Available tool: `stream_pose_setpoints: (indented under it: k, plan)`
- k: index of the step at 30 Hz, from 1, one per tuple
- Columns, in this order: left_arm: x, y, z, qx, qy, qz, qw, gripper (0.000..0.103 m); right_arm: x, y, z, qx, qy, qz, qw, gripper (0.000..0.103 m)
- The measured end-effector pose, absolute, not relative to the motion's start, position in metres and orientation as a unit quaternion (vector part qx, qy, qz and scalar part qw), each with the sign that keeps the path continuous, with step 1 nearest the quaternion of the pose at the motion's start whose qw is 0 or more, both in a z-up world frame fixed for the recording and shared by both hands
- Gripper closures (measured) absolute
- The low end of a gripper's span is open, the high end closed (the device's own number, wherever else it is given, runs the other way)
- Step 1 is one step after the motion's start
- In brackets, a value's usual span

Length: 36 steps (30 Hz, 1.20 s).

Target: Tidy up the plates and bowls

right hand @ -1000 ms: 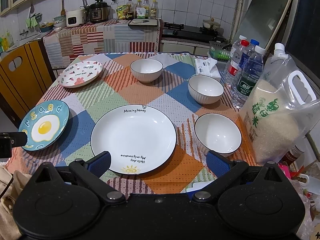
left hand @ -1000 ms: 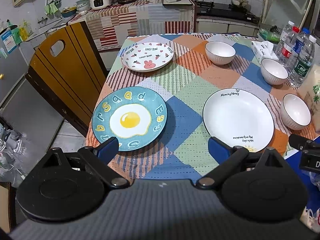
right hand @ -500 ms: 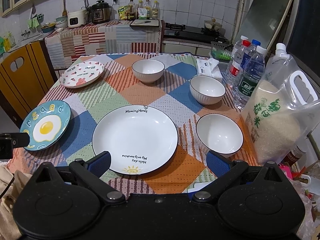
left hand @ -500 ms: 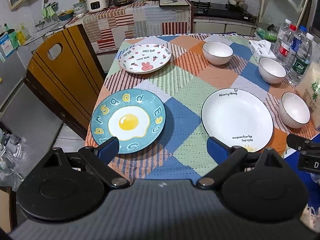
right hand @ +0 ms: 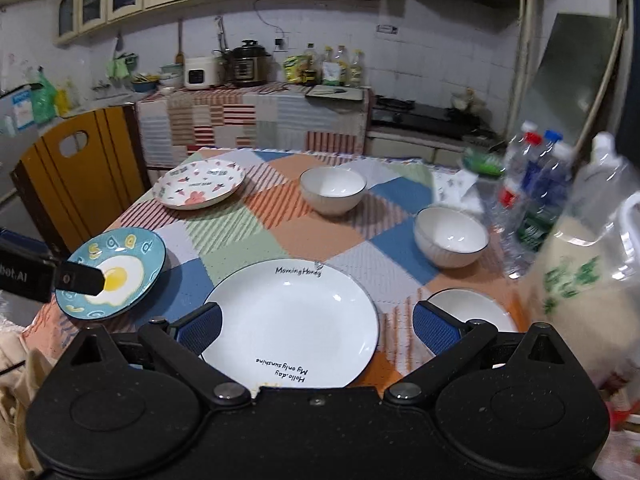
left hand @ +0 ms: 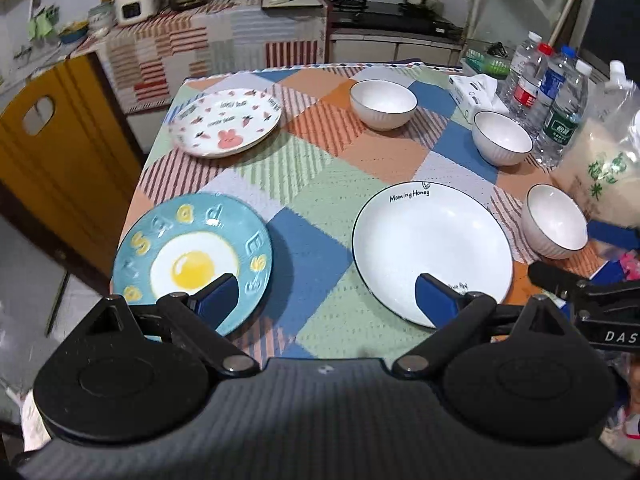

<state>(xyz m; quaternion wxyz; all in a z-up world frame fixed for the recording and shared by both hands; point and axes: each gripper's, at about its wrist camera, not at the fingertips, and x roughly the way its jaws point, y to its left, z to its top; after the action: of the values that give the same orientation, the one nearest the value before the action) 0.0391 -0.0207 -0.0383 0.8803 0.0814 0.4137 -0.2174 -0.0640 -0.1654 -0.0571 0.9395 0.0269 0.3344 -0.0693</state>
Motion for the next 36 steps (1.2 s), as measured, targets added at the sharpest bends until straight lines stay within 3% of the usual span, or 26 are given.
stream_pose_setpoints:
  k: [4, 11, 17, 20, 22, 23, 27, 36]
  plan:
    - [0.054, -0.037, -0.064, 0.082, 0.421, -0.239, 0.871, 0.009, -0.059, -0.186, -0.094, 0.073, 0.35, -0.044, 0.933, 0.005]
    - [0.079, -0.059, -0.113, 0.082, 0.435, -0.227, 0.867, 0.014, -0.051, -0.207, -0.149, 0.146, 0.367, -0.031, 0.918, 0.025]
    - [0.103, -0.075, -0.137, 0.089, 0.453, -0.237, 0.855, 0.014, -0.041, -0.219, -0.173, 0.182, 0.372, -0.044, 0.909, 0.048]
    - [0.114, -0.081, -0.145, 0.091, 0.462, -0.24, 0.849, 0.024, -0.038, -0.223, -0.179, 0.194, 0.368, -0.05, 0.908, 0.058]
    - [0.121, -0.084, -0.153, 0.093, 0.476, -0.243, 0.84, 0.036, -0.036, -0.226, -0.183, 0.198, 0.366, -0.059, 0.907, 0.067]
    - [0.123, -0.085, -0.156, 0.094, 0.482, -0.245, 0.836, 0.041, -0.036, -0.228, -0.184, 0.199, 0.366, -0.064, 0.907, 0.076]
    - [0.126, -0.082, -0.158, 0.063, 0.49, -0.26, 0.829, 0.063, -0.038, -0.234, -0.187, 0.218, 0.361, -0.064, 0.904, 0.079]
    - [0.135, -0.076, -0.169, 0.006, 0.514, -0.284, 0.809, 0.075, -0.034, -0.239, -0.188, 0.222, 0.368, -0.053, 0.901, 0.079]
